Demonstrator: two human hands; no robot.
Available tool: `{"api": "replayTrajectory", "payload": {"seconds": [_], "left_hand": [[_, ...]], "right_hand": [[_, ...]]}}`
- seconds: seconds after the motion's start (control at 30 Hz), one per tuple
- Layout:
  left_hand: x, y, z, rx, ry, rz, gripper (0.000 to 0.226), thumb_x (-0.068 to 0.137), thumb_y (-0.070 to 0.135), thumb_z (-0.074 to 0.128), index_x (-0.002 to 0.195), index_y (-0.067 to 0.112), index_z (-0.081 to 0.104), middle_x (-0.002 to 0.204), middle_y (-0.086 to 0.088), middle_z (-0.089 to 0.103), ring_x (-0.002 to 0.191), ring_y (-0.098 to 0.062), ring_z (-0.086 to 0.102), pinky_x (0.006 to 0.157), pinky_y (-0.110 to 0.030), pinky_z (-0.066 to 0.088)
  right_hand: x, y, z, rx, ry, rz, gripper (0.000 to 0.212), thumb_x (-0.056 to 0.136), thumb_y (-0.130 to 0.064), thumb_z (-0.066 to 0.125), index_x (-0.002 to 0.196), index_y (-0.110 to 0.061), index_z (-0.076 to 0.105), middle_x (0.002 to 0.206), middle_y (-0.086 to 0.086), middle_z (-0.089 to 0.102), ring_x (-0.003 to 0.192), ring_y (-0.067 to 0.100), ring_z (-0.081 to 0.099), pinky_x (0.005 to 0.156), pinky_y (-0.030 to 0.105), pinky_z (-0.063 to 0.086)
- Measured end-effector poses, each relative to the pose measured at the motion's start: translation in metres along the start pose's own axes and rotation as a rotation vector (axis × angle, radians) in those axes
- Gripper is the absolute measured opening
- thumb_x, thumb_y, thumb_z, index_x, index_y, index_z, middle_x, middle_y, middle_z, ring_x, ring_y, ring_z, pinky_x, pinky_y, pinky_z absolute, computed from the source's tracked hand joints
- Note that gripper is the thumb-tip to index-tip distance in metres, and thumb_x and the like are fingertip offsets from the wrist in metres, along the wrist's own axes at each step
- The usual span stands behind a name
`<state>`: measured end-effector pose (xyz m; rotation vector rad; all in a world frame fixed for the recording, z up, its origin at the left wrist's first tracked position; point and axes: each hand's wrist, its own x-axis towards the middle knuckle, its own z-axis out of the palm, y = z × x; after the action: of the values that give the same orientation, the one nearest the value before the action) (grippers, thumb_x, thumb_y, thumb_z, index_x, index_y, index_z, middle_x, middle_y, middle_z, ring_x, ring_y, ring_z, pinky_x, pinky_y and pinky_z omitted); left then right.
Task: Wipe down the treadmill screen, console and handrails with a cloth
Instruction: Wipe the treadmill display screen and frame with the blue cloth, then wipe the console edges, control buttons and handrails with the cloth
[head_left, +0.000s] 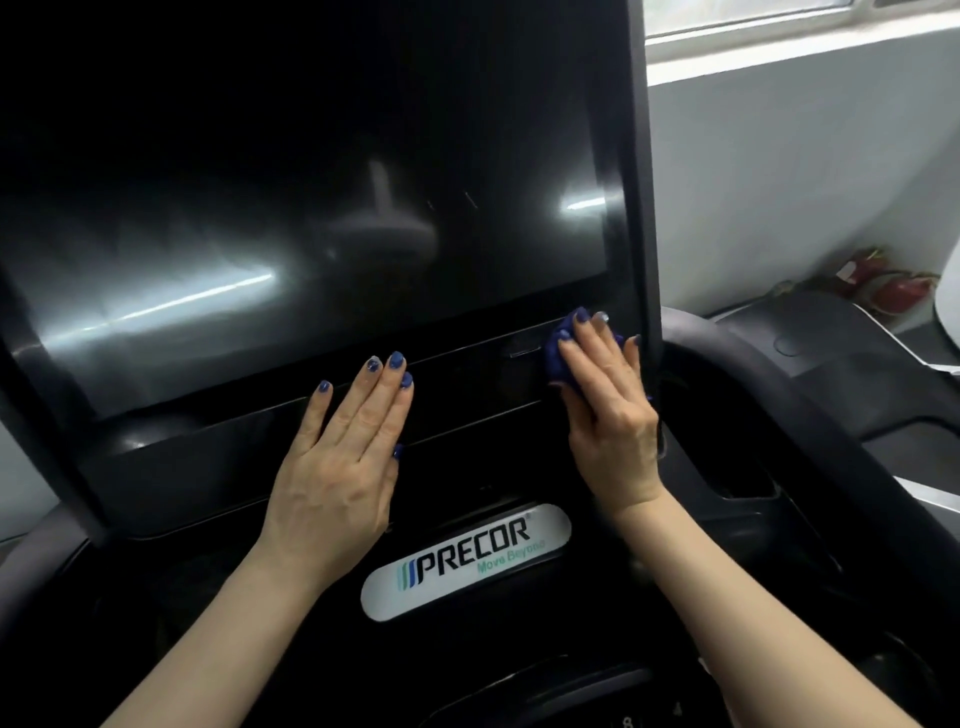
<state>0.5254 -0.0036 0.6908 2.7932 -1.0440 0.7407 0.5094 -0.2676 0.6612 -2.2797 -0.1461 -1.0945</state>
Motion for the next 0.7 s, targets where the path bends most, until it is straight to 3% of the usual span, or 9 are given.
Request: {"api": "replayTrajectory", "payload": {"seconds": [0.1,0.27,0.43,0.7], "left_hand": [[0.000,0.000,0.000,0.005,0.001,-0.006,0.056,0.098,0.014,0.040,0.151,0.001,0.032,0.162,-0.013,0.025,0.151,-0.024,0.020,0.123,-0.048,0.012],[0.001,0.002,0.000,0.013,0.008,-0.013,0.055,0.097,0.014,0.040,0.151,0.001,0.033,0.161,-0.013,0.026,0.150,-0.024,0.021,0.123,-0.048,0.012],[0.002,0.003,0.002,0.027,0.007,-0.021,0.056,0.097,0.013,0.040,0.150,0.000,0.033,0.161,-0.013,0.025,0.151,-0.025,0.020,0.123,-0.048,0.011],[0.019,0.017,-0.011,0.025,-0.027,0.005,0.061,0.093,0.012,0.041,0.151,0.002,0.030,0.162,-0.012,0.024,0.150,-0.023,0.020,0.123,-0.049,0.009]], "right_hand": [[0.004,0.015,-0.010,-0.058,-0.063,-0.122,0.031,0.098,-0.013,0.056,0.125,-0.001,0.064,0.140,0.014,0.052,0.134,0.029,0.048,0.116,0.054,0.028],[0.013,0.026,-0.015,-0.041,0.057,0.009,0.033,0.094,-0.006,0.060,0.127,0.001,0.062,0.141,0.017,0.051,0.135,0.031,0.046,0.119,0.049,0.022],[0.016,0.037,-0.021,-0.064,-0.006,-0.087,0.031,0.097,-0.008,0.058,0.126,0.001,0.062,0.140,0.017,0.052,0.135,0.031,0.046,0.118,0.050,0.026],[0.021,0.049,-0.046,0.011,0.050,-0.026,0.029,0.095,-0.003,0.058,0.123,0.006,0.062,0.138,0.020,0.054,0.131,0.032,0.051,0.117,0.052,0.028]]}}
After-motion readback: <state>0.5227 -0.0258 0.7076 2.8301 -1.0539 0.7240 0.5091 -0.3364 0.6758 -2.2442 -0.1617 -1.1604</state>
